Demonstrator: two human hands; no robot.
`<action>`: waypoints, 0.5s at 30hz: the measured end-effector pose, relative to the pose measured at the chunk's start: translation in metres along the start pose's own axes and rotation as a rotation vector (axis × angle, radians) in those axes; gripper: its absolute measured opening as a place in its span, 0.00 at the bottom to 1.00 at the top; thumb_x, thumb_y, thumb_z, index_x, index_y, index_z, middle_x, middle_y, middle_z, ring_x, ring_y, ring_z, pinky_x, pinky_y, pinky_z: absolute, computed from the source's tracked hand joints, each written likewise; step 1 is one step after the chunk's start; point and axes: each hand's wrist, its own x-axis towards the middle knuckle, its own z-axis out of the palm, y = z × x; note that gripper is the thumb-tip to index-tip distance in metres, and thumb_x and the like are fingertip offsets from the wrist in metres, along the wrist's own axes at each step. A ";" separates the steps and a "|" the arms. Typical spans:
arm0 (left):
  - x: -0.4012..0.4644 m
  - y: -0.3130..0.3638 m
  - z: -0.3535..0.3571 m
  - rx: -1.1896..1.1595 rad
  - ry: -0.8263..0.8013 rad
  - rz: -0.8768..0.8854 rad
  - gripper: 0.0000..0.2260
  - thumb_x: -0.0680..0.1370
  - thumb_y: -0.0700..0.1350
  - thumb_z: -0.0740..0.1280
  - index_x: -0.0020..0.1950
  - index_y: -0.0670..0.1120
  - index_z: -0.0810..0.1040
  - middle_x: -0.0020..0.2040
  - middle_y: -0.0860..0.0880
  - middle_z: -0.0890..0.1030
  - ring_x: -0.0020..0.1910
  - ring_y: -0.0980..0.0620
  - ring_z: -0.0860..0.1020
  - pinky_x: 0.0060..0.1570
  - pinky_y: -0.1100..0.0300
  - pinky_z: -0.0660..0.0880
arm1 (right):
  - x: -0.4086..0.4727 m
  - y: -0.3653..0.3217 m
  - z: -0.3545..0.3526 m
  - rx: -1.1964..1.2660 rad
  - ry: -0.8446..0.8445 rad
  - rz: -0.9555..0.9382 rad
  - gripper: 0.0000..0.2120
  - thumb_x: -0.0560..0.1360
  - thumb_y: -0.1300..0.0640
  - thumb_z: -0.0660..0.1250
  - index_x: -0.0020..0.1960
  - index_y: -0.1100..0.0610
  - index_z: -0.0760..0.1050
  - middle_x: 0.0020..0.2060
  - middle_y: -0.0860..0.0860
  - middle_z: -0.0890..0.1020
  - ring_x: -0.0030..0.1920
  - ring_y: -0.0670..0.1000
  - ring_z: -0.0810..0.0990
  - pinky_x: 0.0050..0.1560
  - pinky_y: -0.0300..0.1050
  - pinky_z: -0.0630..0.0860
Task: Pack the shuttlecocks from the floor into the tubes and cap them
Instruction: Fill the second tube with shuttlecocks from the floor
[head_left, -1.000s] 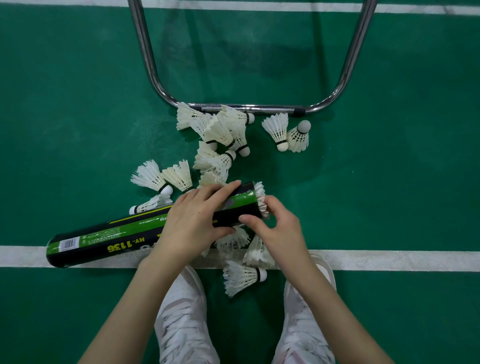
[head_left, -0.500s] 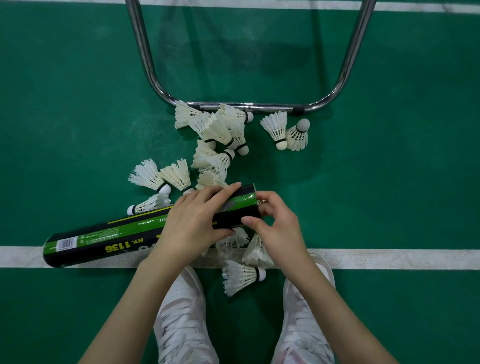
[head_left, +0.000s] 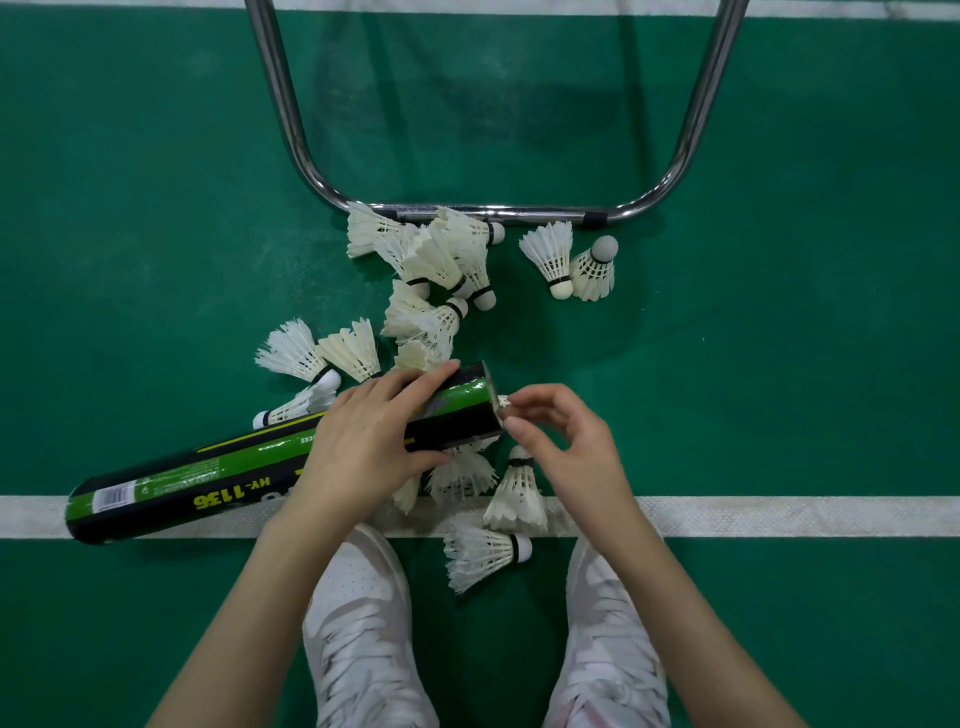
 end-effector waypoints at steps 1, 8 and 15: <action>-0.001 -0.002 -0.001 -0.005 0.009 -0.011 0.39 0.65 0.53 0.76 0.72 0.58 0.60 0.61 0.51 0.74 0.56 0.46 0.74 0.50 0.52 0.70 | 0.002 0.001 -0.005 -0.011 0.019 -0.007 0.06 0.74 0.61 0.68 0.48 0.51 0.75 0.44 0.45 0.81 0.49 0.41 0.79 0.52 0.33 0.75; -0.005 -0.003 0.001 0.014 0.008 -0.003 0.40 0.64 0.53 0.77 0.72 0.57 0.62 0.60 0.50 0.76 0.54 0.45 0.75 0.48 0.51 0.70 | 0.043 0.019 -0.038 -0.112 0.181 -0.025 0.09 0.74 0.63 0.67 0.44 0.49 0.74 0.42 0.43 0.80 0.43 0.40 0.77 0.51 0.34 0.73; -0.001 -0.001 0.000 0.018 0.034 0.008 0.40 0.63 0.53 0.77 0.71 0.56 0.63 0.58 0.49 0.76 0.52 0.44 0.76 0.47 0.52 0.71 | 0.092 0.018 -0.043 -0.197 0.195 -0.044 0.08 0.75 0.62 0.66 0.53 0.55 0.73 0.50 0.46 0.78 0.42 0.39 0.75 0.44 0.30 0.71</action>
